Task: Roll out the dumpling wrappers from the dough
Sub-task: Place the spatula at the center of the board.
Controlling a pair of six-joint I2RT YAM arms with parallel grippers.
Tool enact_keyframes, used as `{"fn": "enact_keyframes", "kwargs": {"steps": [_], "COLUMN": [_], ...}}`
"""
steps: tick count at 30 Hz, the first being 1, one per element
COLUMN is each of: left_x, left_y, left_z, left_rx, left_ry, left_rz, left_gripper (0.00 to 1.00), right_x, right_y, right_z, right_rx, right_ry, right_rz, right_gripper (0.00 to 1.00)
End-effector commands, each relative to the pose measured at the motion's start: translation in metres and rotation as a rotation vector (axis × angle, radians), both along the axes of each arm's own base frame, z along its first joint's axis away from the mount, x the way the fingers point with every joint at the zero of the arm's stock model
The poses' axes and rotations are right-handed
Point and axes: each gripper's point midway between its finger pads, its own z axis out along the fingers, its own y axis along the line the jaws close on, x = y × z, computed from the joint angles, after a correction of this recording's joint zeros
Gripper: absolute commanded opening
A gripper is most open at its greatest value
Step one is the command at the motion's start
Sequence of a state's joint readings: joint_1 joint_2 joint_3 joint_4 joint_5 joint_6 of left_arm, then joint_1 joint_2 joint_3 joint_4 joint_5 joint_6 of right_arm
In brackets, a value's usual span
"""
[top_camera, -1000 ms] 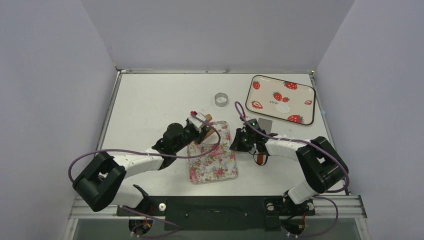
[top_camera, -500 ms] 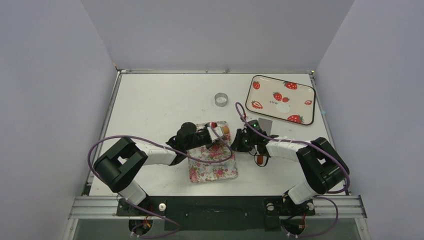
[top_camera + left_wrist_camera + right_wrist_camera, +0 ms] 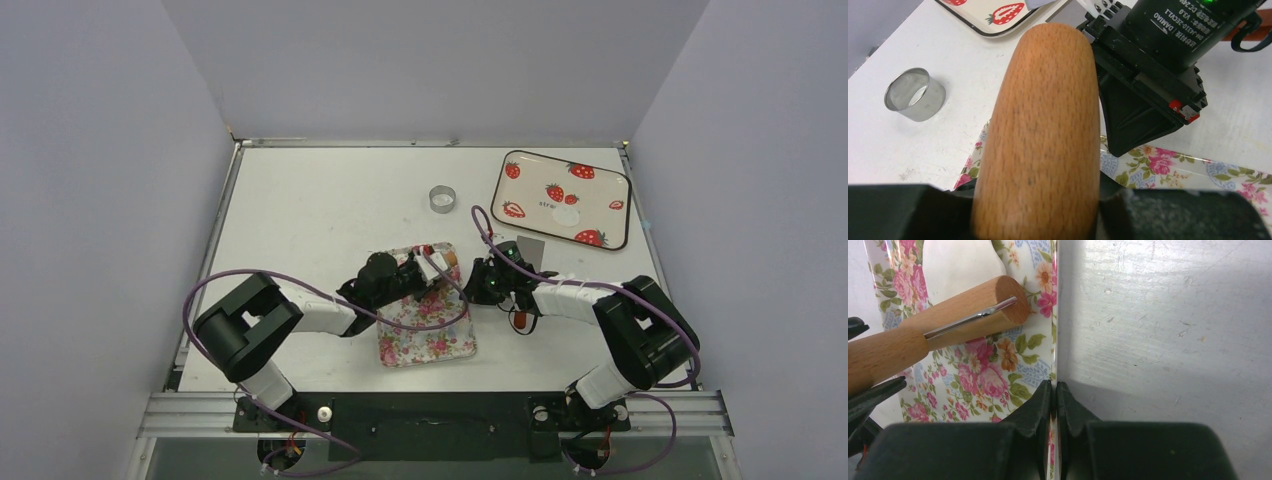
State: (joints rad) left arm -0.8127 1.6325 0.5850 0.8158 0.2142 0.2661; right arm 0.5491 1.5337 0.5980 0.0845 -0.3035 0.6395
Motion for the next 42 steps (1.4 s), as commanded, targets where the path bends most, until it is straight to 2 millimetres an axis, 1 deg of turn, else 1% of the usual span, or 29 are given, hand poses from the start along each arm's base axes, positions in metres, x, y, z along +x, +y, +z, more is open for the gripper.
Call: {"fn": "enact_keyframes", "kwargs": {"steps": [1, 3, 5, 6, 10, 12, 14, 15, 16, 17, 18, 19, 20, 21, 22, 23, 24, 25, 26, 27, 28, 29, 30, 31, 32, 34, 36, 39, 42], "left_x": [-0.022, -0.029, -0.032, -0.032, -0.037, -0.04, -0.039, -0.035, -0.036, -0.031, -0.031, -0.032, -0.033, -0.037, -0.035, -0.038, -0.031, -0.03, -0.019, -0.015, -0.001, 0.008, 0.021, 0.028, 0.04, 0.05, 0.053, 0.051, 0.048], "left_y": [0.012, 0.016, 0.021, 0.027, 0.036, 0.036, 0.033, 0.028, 0.028, 0.02, 0.02, 0.013, 0.013, 0.009, 0.011, 0.009, 0.014, 0.014, 0.02, 0.021, 0.026, 0.029, 0.032, 0.033, 0.034, 0.032, 0.027, 0.02, 0.019], "left_z": [-0.049, -0.061, -0.068, -0.073, -0.079, -0.076, -0.064, -0.046, -0.043, -0.014, 0.002, 0.021, 0.044, 0.06, 0.082, 0.094, 0.107, 0.115, 0.118, 0.119, 0.116, 0.115, 0.109, 0.11, 0.105, 0.094, 0.087, 0.077, 0.061], "left_rx": [0.038, 0.043, 0.05, 0.059, 0.073, 0.073, 0.08, 0.072, 0.096, 0.059, 0.049, 0.019, -0.02, -0.05, -0.096, -0.127, -0.163, -0.181, -0.19, -0.192, -0.178, -0.172, -0.16, -0.159, -0.15, -0.135, -0.13, -0.119, -0.097], "left_ry": [0.194, 0.264, 0.294, 0.298, 0.312, 0.291, 0.231, 0.164, 0.158, 0.105, 0.094, 0.071, 0.039, 0.015, -0.02, -0.033, -0.048, -0.056, -0.067, -0.078, -0.105, -0.122, -0.15, -0.167, -0.179, -0.177, -0.189, -0.184, -0.172], "left_rz": [0.072, 0.098, 0.124, 0.146, 0.166, 0.15, 0.128, 0.116, 0.11, 0.092, 0.085, 0.049, 0.032, -0.018, -0.029, -0.059, -0.048, -0.067, -0.046, -0.049, -0.024, -0.009, 0.012, 0.021, 0.036, 0.033, 0.005, -0.032, -0.043], "left_gripper": [0.0, 0.0, 0.0, 0.0, 0.0, 0.0, 0.0, 0.0, 0.0, 0.0, 0.0, 0.0, 0.0, 0.0, 0.0, 0.0, 0.0, 0.0, 0.0, 0.0, 0.0, 0.0, 0.0, 0.0, 0.0, 0.0, 0.0, 0.0, 0.0], "right_x": [-0.028, -0.028, -0.028, -0.028, -0.029, -0.029, -0.029, -0.03, -0.03, -0.031, -0.031, -0.032, -0.032, -0.032, -0.033, -0.033, -0.034, -0.034, -0.035, -0.035, -0.035, -0.035, -0.034, -0.033, -0.033, -0.033, -0.035, -0.039, -0.039], "right_y": [-0.027, -0.028, -0.029, -0.03, -0.031, -0.031, -0.031, -0.031, -0.031, -0.032, -0.032, -0.033, -0.034, -0.034, -0.034, -0.034, -0.034, -0.033, -0.032, -0.033, -0.032, -0.032, -0.032, -0.031, -0.031, -0.03, -0.03, -0.032, -0.033], "right_z": [-0.03, -0.029, -0.028, -0.028, -0.03, -0.03, -0.029, -0.03, -0.03, -0.03, -0.031, -0.031, -0.032, -0.033, -0.033, -0.034, -0.034, -0.036, -0.036, -0.038, -0.037, -0.037, -0.037, -0.037, -0.037, -0.039, -0.041, -0.045, -0.043], "right_rx": [-0.115, -0.113, -0.111, -0.113, -0.117, -0.115, -0.114, -0.114, -0.117, -0.119, -0.122, -0.125, -0.13, -0.131, -0.131, -0.131, -0.128, -0.129, -0.127, -0.129, -0.128, -0.127, -0.126, -0.127, -0.129, -0.127, -0.13, -0.134, -0.135], "right_ry": [0.117, 0.114, 0.111, 0.112, 0.12, 0.12, 0.117, 0.119, 0.12, 0.122, 0.123, 0.125, 0.126, 0.127, 0.127, 0.129, 0.132, 0.136, 0.139, 0.144, 0.144, 0.141, 0.139, 0.137, 0.139, 0.145, 0.155, 0.17, 0.168], "right_rz": [-0.004, -0.012, -0.016, -0.017, -0.019, -0.018, -0.019, -0.02, -0.019, -0.017, -0.018, -0.02, -0.02, -0.02, -0.019, -0.018, -0.014, -0.011, -0.006, -0.003, -0.001, 0.001, 0.002, 0.004, 0.005, 0.01, 0.017, 0.019, 0.015], "right_gripper": [0.0, 0.0, 0.0, 0.0, 0.0, 0.0, 0.0, 0.0, 0.0, 0.0, 0.0, 0.0, 0.0, 0.0, 0.0, 0.0, 0.0, 0.0, 0.0, 0.0, 0.0, 0.0, 0.0, 0.0, 0.0, 0.0, 0.0, 0.0, 0.0]}}
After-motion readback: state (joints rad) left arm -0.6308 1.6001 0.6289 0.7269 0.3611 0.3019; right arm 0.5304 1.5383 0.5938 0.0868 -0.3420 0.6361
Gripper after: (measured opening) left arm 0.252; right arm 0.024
